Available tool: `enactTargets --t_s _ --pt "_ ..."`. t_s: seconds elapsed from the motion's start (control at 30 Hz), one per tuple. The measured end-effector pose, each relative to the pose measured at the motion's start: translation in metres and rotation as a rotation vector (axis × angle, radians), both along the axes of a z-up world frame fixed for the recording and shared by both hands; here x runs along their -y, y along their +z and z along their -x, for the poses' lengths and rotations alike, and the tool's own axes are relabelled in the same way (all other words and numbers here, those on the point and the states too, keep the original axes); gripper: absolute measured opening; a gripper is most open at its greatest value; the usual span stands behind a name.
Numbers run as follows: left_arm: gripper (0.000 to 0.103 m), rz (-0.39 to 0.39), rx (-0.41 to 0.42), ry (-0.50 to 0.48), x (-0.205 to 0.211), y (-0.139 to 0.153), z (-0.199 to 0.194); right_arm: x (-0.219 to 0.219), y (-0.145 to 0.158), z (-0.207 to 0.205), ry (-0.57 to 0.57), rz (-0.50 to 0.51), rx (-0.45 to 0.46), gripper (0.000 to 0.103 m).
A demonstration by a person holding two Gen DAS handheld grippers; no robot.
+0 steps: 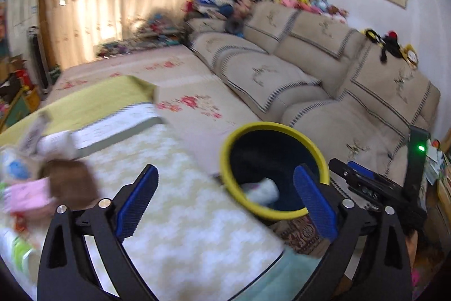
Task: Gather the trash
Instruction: 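Move the right gripper to the brown plastic tray and grasp its rim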
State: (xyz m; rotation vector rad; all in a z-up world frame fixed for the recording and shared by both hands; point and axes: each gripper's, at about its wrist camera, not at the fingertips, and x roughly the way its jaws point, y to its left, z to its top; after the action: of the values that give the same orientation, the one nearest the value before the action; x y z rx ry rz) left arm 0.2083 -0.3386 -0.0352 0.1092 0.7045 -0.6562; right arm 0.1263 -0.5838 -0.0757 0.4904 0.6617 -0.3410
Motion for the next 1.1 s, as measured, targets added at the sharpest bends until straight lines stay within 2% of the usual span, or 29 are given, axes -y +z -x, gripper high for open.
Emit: enactTargets --t_s 0.23,0.33,0.47,0.63,0.7,0.77,0.83,1.03,1.1 --pt "0.098 -0.010 0.067 0.245 -0.131 0.016 0.024 -0.058 0.009 -0.035 0.139 0.019 -0.011 0.065" --pt "0.098 -0.028 0.084 0.335 -0.172 0.015 0.030 -0.088 0.017 -0.049 0.212 0.024 -0.003 0.065" --pt "0.098 -0.015 0.067 0.387 -0.214 0.008 0.033 -0.143 0.030 -0.074 0.352 0.017 0.010 0.065" --pt "0.098 0.003 0.077 0.417 -0.240 0.004 0.041 -0.210 0.041 -0.102 0.547 0.002 0.009 0.064" --pt "0.098 0.006 0.083 0.436 -0.246 0.003 0.043 -0.233 0.045 -0.111 0.600 0.013 0.011 0.058" --pt "0.098 0.024 0.074 0.456 -0.259 0.001 0.044 -0.257 0.047 -0.120 0.649 0.031 0.005 0.044" --pt "0.098 0.032 0.067 0.474 -0.269 -0.001 0.044 -0.277 0.046 -0.130 0.713 0.031 -0.007 0.034" --pt "0.098 0.040 0.066 0.521 -0.293 -0.006 0.045 -0.311 0.044 -0.152 0.763 0.088 -0.038 0.030" --pt "0.098 0.048 0.058 0.524 -0.296 -0.008 0.043 -0.316 0.043 -0.159 0.762 0.094 -0.042 0.026"
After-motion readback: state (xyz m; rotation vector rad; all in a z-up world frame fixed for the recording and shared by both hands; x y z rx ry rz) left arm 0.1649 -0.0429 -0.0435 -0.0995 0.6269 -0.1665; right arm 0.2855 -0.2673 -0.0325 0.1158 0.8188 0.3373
